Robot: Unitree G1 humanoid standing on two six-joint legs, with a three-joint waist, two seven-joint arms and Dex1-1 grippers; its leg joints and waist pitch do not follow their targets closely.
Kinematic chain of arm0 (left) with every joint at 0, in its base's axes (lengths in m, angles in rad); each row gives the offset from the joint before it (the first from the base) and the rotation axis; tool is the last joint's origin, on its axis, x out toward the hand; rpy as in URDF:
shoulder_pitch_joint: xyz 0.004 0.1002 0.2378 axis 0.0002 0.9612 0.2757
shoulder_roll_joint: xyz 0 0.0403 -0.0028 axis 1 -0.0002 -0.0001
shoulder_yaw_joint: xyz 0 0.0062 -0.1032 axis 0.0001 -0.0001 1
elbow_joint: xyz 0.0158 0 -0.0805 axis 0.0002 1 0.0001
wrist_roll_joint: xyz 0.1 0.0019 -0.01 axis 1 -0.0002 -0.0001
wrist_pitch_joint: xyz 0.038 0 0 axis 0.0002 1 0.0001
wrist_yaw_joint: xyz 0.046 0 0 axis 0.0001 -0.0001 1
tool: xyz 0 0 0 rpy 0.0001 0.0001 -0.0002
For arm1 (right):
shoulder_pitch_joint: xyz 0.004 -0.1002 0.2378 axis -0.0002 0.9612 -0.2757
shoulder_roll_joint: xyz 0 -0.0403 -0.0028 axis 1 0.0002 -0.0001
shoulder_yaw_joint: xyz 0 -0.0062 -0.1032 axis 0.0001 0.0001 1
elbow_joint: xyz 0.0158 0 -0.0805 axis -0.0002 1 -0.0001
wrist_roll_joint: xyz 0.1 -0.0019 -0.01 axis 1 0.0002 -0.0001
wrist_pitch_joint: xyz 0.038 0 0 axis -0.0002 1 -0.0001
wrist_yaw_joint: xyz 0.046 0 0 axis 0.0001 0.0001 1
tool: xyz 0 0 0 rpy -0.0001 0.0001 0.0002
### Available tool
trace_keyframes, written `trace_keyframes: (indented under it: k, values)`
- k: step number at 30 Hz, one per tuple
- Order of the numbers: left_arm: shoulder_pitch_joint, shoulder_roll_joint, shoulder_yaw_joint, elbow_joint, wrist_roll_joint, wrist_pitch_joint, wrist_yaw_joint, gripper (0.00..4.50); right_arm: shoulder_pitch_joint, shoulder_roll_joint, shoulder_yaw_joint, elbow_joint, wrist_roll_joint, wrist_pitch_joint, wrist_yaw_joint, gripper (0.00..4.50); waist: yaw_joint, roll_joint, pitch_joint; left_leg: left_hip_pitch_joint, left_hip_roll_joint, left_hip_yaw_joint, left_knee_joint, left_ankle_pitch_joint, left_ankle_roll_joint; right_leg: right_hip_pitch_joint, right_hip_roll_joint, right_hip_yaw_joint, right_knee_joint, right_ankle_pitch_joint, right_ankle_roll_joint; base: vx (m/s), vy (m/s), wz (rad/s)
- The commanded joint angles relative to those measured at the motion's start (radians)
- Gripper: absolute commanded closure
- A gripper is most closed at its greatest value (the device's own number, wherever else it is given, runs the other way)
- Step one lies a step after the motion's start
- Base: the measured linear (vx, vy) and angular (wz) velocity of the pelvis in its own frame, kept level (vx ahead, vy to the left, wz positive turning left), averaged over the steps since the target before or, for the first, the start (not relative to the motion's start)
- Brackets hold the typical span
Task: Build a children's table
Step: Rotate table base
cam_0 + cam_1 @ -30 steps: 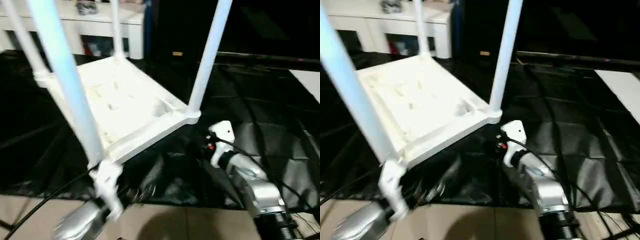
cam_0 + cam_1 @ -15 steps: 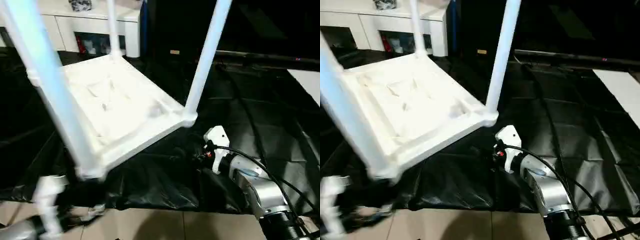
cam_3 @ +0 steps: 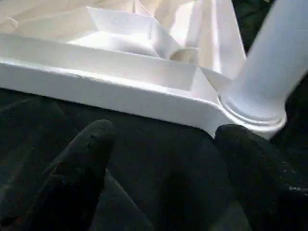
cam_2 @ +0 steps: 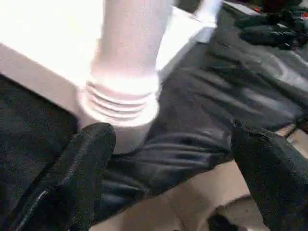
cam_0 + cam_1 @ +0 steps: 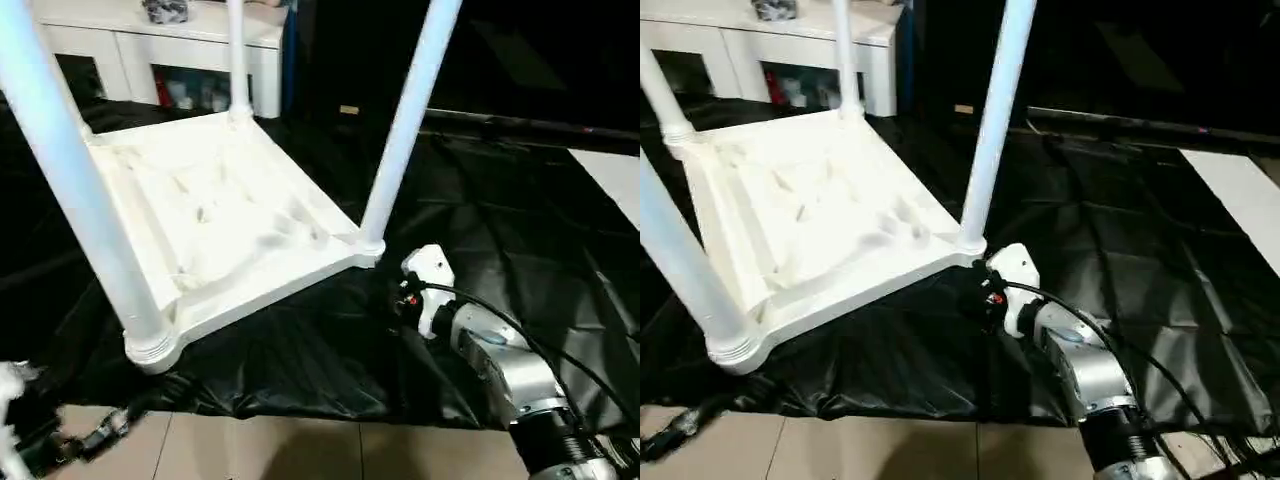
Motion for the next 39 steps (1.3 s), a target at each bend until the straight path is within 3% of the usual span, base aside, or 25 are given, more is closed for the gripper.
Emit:
trace_keyframes:
  k: [1, 3, 4, 7, 9, 12, 13, 15, 16, 18, 20, 21, 22, 23, 24, 25, 26, 27, 30, 34, 35, 37, 39]
  values:
    - [-0.045, -0.015, 0.008, 0.002, 0.020, -0.037, 0.031, 0.06, -0.015, 0.002, -0.013, 0.018, -0.014, -0.014, -0.009, 0.67, -0.001, 0.024, -0.029, 0.014, 0.104, -0.048, -0.094, -0.300, -0.012, 0.021, -0.140, 0.101, -0.094, -0.348, -0.118, 0.000, 0.000, 0.00]
    - [-0.138, -0.047, -0.017, -0.018, 0.026, -0.046, 0.109, 0.06, -0.026, 0.017, -0.006, 0.039, -0.016, -0.019, -0.017, 0.67, 0.004, 0.027, -0.031, 0.023, 0.108, -0.047, -0.095, -0.310, -0.029, 0.016, -0.138, 0.101, -0.090, -0.330, -0.126, 0.000, 0.000, 0.00]
    - [-0.174, -0.057, -0.032, -0.039, 0.029, -0.035, 0.144, 0.06, -0.032, 0.023, -0.004, 0.047, -0.015, -0.020, -0.019, 0.67, 0.007, 0.023, -0.029, 0.024, 0.107, -0.047, -0.095, -0.317, -0.036, 0.015, -0.139, 0.102, -0.089, -0.318, -0.137, 0.000, 0.000, 0.00]
    - [-0.270, -0.095, -0.091, -0.069, 0.017, -0.001, 0.184, 0.06, -0.051, 0.044, 0.009, 0.085, -0.028, -0.025, -0.042, 0.67, 0.008, 0.022, -0.033, 0.016, 0.107, -0.051, -0.096, -0.306, -0.046, 0.027, -0.144, 0.101, -0.081, -0.311, -0.138, 0.000, 0.000, 0.00]
    - [-0.307, -0.116, -0.122, -0.084, 0.009, 0.016, 0.192, 0.06, -0.077, 0.058, 0.017, 0.136, -0.054, -0.025, -0.084, 0.67, 0.002, 0.019, -0.034, 0.017, 0.102, -0.049, -0.093, -0.290, -0.055, 0.028, -0.145, 0.101, -0.081, -0.318, -0.142, 0.000, 0.000, 0.00]
    - [-0.397, -0.160, -0.190, -0.087, 0.012, 0.029, 0.196, 0.06, -0.141, 0.081, 0.022, 0.265, -0.095, -0.047, -0.154, 0.67, 0.002, 0.015, -0.039, 0.011, 0.099, -0.046, -0.088, -0.233, -0.045, 0.033, -0.144, 0.102, -0.076, -0.274, -0.146, 0.000, 0.000, 0.00]
    - [-0.409, -0.166, -0.200, -0.084, 0.015, 0.027, 0.195, 0.06, -0.153, 0.085, 0.025, 0.288, -0.102, -0.052, -0.163, 0.67, 0.002, 0.018, -0.040, 0.015, 0.100, -0.046, -0.087, -0.233, -0.049, 0.030, -0.145, 0.100, -0.076, -0.276, -0.153, 0.000, 0.000, 0.00]
    - [-0.443, -0.182, -0.236, -0.085, 0.026, 0.032, 0.199, 0.06, -0.189, 0.096, 0.034, 0.361, -0.127, -0.074, -0.184, 0.67, 0.002, 0.016, -0.042, 0.013, 0.100, -0.045, -0.086, -0.227, -0.051, 0.031, -0.143, 0.100, -0.072, -0.246, -0.158, 0.000, 0.000, 0.00]
    - [-0.456, -0.186, -0.255, -0.091, 0.025, 0.041, 0.203, 0.06, -0.205, 0.102, 0.037, 0.391, -0.134, -0.084, -0.191, 0.67, 0.002, 0.003, -0.043, 0.010, 0.101, -0.044, -0.085, -0.219, -0.046, 0.034, -0.144, 0.100, -0.070, -0.239, -0.157, 0.000, 0.000, 0.00]
    - [-0.479, -0.198, -0.298, -0.113, 0.016, 0.065, 0.200, 0.06, -0.245, 0.120, 0.036, 0.455, -0.140, -0.103, -0.209, 0.67, 0.005, 0.011, -0.047, 0.009, 0.100, -0.042, -0.081, -0.183, -0.037, 0.035, -0.147, 0.102, -0.064, -0.208, -0.162, 0.000, 0.000, 0.00]
    - [-0.487, -0.206, -0.320, -0.125, 0.014, 0.076, 0.198, 0.06, -0.265, 0.129, 0.033, 0.483, -0.140, -0.112, -0.220, 0.67, 0.004, 0.011, -0.048, 0.007, 0.102, -0.042, -0.081, -0.164, -0.036, 0.037, -0.144, 0.099, -0.059, -0.179, -0.169, 0.000, 0.000, 0.00]
    - [-0.497, -0.223, -0.369, -0.143, 0.018, 0.094, 0.186, 0.06, -0.300, 0.144, 0.024, 0.533, -0.141, -0.131, -0.242, 0.67, 0.003, -0.008, -0.049, 0.006, 0.104, -0.040, -0.081, -0.153, -0.030, 0.037, -0.143, 0.099, -0.058, -0.168, -0.169, 0.000, 0.000, 0.00]
    - [-0.502, -0.233, -0.394, -0.148, 0.024, 0.098, 0.182, 0.06, -0.315, 0.150, 0.017, 0.554, -0.138, -0.137, -0.249, 0.67, 0.007, 0.005, -0.054, 0.004, 0.100, -0.038, -0.075, -0.115, -0.025, 0.037, -0.146, 0.099, -0.052, -0.125, -0.176, 0.000, 0.000, 0.00]
    - [-0.505, -0.240, -0.413, -0.152, 0.026, 0.101, 0.178, 0.06, -0.326, 0.155, 0.012, 0.570, -0.136, -0.142, -0.255, 0.67, 0.004, -0.013, -0.055, 0.002, 0.103, -0.037, -0.075, -0.100, -0.019, 0.038, -0.145, 0.099, -0.049, -0.106, -0.176, 0.000, 0.000, 0.00]
    - [-0.517, -0.263, -0.466, -0.158, 0.033, 0.110, 0.170, 0.06, -0.357, 0.167, -0.005, 0.614, -0.130, -0.155, -0.269, 0.67, 0.006, -0.008, -0.055, 0.000, 0.101, -0.038, -0.075, -0.081, -0.013, 0.038, -0.145, 0.098, -0.044, -0.088, -0.181, 0.000, 0.000, 0.00]
    - [-0.524, -0.276, -0.489, -0.157, 0.039, 0.109, 0.169, 0.06, -0.370, 0.171, -0.011, 0.628, -0.128, -0.159, -0.274, 0.67, 0.003, -0.013, -0.053, 0.001, 0.101, -0.035, -0.074, -0.084, -0.014, 0.035, -0.143, 0.098, -0.045, -0.086, -0.180, 0.000, 0.000, 0.00]
    - [-0.524, -0.276, -0.489, -0.157, 0.039, 0.109, 0.169, 0.06, -0.370, 0.171, -0.011, 0.628, -0.128, -0.159, -0.274, 0.67, 0.005, -0.009, -0.053, 0.000, 0.102, -0.037, -0.075, -0.086, -0.017, 0.038, -0.144, 0.098, -0.045, -0.085, -0.177, 0.000, 0.000, 0.00]
    - [-0.551, -0.311, -0.534, -0.143, 0.055, 0.101, 0.176, 0.06, -0.392, 0.178, -0.016, 0.654, -0.126, -0.170, -0.277, 0.67, 0.003, -0.009, -0.052, 0.002, 0.104, -0.036, -0.076, -0.091, -0.024, 0.036, -0.144, 0.097, -0.045, -0.076, -0.176, 0.000, 0.000, 0.00]
    - [-0.585, -0.344, -0.572, -0.116, 0.076, 0.090, 0.180, 0.06, -0.411, 0.183, -0.017, 0.684, -0.126, -0.187, -0.275, 0.67, 0.000, -0.019, -0.053, -0.001, 0.103, -0.037, -0.076, -0.107, -0.031, 0.041, -0.146, 0.097, -0.045, -0.083, -0.173, 0.000, 0.000, 0.00]
    - [-0.683, -0.409, -0.636, -0.016, 0.132, 0.058, 0.178, 0.06, -0.426, 0.193, -0.020, 0.730, -0.127, -0.218, -0.259, 0.67, 0.003, -0.020, -0.052, 0.001, 0.099, -0.034, -0.070, -0.113, -0.020, 0.040, -0.148, 0.099, -0.056, -0.137, -0.154, 0.000, 0.000, 0.00]
    - [-0.708, -0.423, -0.640, 0.020, 0.151, 0.050, 0.192, 0.06, -0.428, 0.193, -0.024, 0.745, -0.136, -0.225, -0.273, 0.67, 0.004, -0.012, -0.053, 0.000, 0.099, -0.035, -0.070, -0.110, -0.018, 0.040, -0.147, 0.099, -0.055, -0.135, -0.155, 0.000, 0.000, 0.00]
    - [-0.734, -0.438, -0.639, 0.065, 0.173, 0.038, 0.210, 0.06, -0.432, 0.192, -0.031, 0.760, -0.145, -0.233, -0.295, 0.67, 0.003, -0.017, -0.054, 0.000, 0.101, -0.036, -0.071, -0.109, -0.018, 0.040, -0.146, 0.097, -0.057, -0.133, -0.154, 0.000, 0.000, 0.00]
    - [-0.764, -0.445, -0.640, 0.119, 0.198, 0.021, 0.217, 0.06, -0.434, 0.189, -0.055, 0.768, -0.127, -0.234, -0.290, 0.67, 0.003, 0.002, -0.055, 0.002, 0.103, -0.040, -0.072, -0.123, -0.028, 0.041, -0.146, 0.096, -0.050, -0.109, -0.169, 0.000, 0.000, 0.00]
